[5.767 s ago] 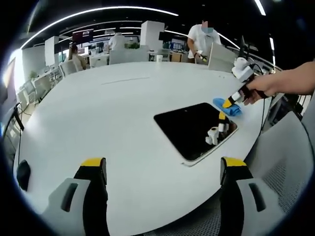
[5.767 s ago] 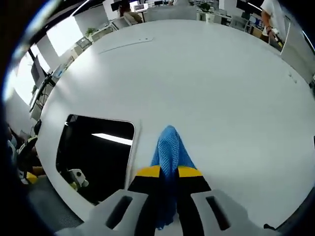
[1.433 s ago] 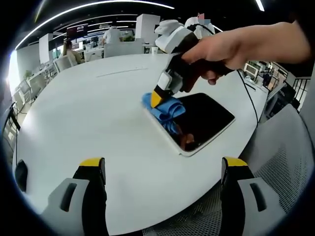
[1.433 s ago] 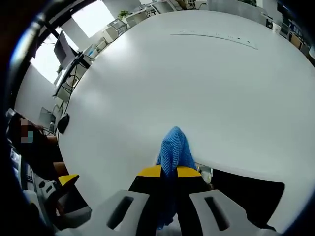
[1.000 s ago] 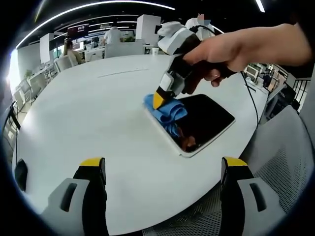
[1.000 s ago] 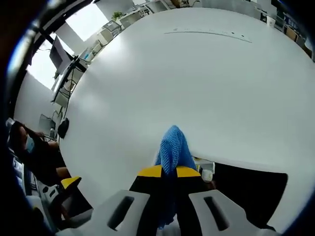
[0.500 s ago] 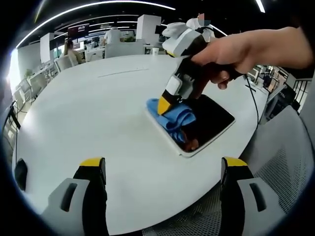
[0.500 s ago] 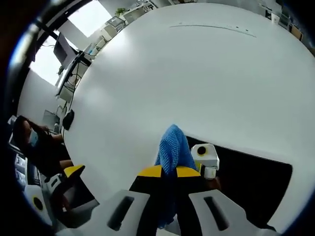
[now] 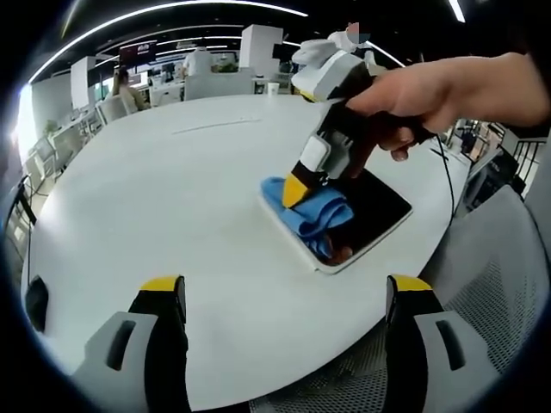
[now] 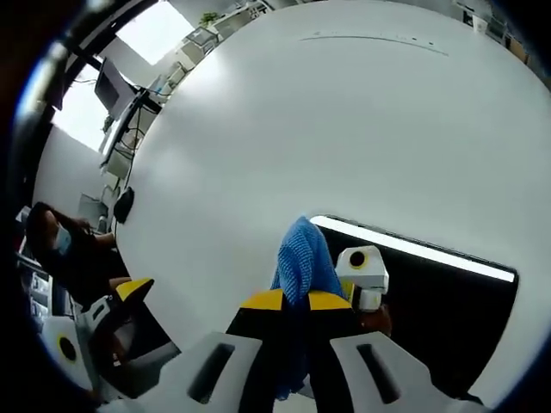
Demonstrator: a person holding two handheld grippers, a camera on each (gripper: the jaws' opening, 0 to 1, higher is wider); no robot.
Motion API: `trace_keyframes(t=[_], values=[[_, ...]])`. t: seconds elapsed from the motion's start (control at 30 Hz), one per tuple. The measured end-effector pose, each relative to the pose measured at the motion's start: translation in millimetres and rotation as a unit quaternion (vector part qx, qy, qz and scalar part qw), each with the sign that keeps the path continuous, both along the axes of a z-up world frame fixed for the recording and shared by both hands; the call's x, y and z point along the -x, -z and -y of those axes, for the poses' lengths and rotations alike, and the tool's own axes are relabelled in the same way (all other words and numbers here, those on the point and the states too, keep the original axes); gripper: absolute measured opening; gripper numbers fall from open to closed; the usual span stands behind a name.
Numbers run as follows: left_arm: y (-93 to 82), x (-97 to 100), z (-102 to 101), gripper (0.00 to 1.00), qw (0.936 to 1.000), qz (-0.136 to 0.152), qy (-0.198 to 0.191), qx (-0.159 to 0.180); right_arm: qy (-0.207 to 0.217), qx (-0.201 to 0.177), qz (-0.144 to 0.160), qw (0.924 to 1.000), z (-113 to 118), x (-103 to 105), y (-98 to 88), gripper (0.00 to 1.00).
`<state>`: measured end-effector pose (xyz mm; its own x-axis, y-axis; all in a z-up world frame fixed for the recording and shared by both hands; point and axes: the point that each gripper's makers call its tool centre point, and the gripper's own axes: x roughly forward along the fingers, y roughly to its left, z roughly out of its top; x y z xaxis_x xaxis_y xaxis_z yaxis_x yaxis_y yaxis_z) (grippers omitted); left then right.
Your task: Wipe the mirror surface with the cleaning cloth until all visible marks leave the cleaned area.
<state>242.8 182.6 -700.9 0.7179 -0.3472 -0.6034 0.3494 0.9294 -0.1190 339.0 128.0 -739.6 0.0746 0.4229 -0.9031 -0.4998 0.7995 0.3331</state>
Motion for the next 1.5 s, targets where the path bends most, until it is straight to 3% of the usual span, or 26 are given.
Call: trace_keyframes(t=[0.67,1.5], values=[[0.4,0.2,-1.1,0.95,1.0000,-0.001,-0.001,-0.001,-0.007,-0.019,0.013,0.9997,5.2,-1.5,-2.0,0.02],[-6.0,-1.7,1.0,0.97,0.9999,0.016,-0.002,0.001,0.025,-0.035,0.027,0.9987,67.1,-8.7,-1.5,0.02]])
